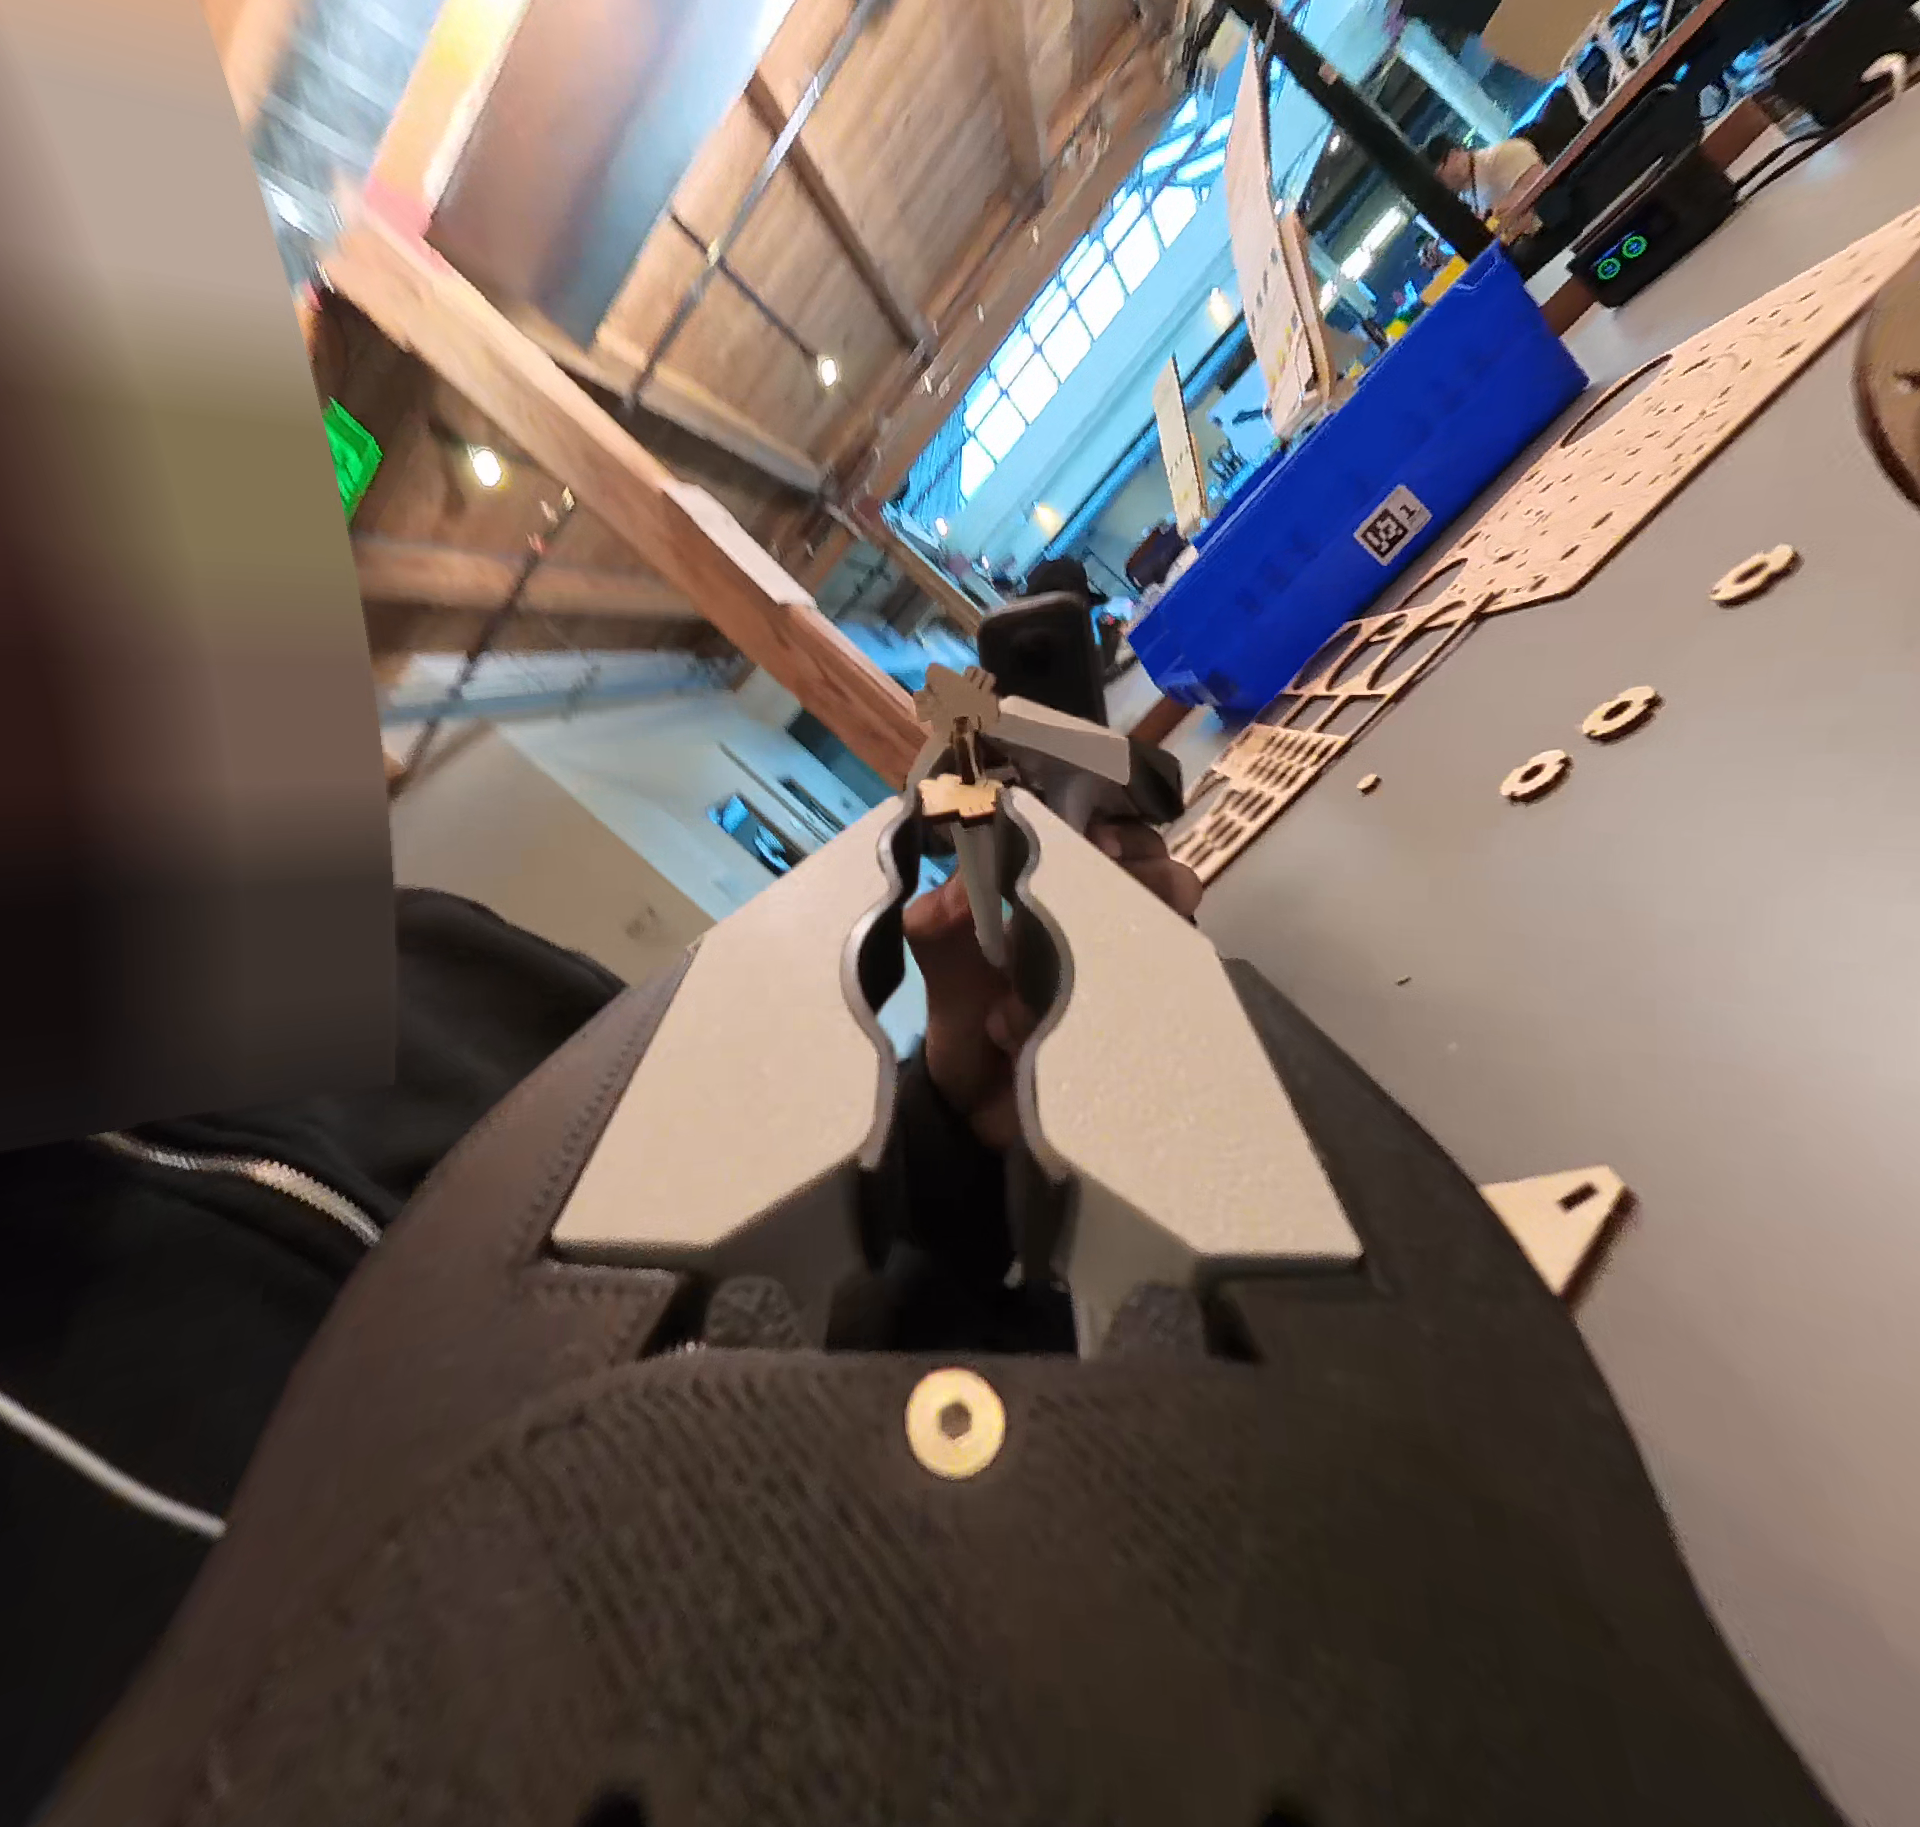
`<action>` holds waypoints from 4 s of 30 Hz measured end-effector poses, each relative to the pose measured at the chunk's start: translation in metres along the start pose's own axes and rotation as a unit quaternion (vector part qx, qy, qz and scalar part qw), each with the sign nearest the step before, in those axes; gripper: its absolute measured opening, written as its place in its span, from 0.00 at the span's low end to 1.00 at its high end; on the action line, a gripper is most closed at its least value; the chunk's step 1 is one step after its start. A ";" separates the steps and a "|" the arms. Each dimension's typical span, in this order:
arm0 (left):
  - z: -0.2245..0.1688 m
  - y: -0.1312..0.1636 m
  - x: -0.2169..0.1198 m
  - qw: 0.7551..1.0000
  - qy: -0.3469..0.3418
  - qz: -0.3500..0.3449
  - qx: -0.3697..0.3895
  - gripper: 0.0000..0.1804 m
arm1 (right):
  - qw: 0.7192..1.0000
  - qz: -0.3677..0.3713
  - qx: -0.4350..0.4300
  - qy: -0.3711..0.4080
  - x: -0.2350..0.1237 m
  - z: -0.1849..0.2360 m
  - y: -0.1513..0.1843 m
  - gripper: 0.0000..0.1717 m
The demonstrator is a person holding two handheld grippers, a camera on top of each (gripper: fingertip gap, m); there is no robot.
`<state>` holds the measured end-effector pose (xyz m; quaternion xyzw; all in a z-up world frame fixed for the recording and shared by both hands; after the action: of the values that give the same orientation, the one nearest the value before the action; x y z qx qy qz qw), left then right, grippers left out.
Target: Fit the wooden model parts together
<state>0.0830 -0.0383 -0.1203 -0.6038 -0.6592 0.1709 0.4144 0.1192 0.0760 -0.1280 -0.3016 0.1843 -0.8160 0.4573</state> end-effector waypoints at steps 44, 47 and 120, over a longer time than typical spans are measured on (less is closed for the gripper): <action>0.015 -0.015 -0.022 0.990 -0.035 -0.120 -0.067 0.01 | 0.995 -0.016 -0.029 0.097 0.008 -0.015 -0.002 0.00; 0.020 -0.024 -0.035 0.988 -0.043 -0.134 -0.068 0.01 | 0.988 0.013 -0.068 0.136 0.003 -0.016 -0.005 0.00; 0.010 -0.002 -0.021 0.939 0.187 0.028 -0.287 0.01 | 0.704 0.270 -0.650 0.097 0.061 0.024 -0.007 0.19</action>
<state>0.0726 -0.0556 -0.1322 -0.7364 -0.5734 -0.1300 0.3347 0.1064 0.0268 -0.0866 -0.3803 0.7861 -0.3599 0.3285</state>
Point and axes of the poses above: each gripper's, where its closed fingertips meet, x out along the fingers, y out of its underside, z = x × y across the jaws, the point moved 6 cm from there along -x, back along the fingers, and after that the axes turned 1 degree about x, right-handed, at the moved point
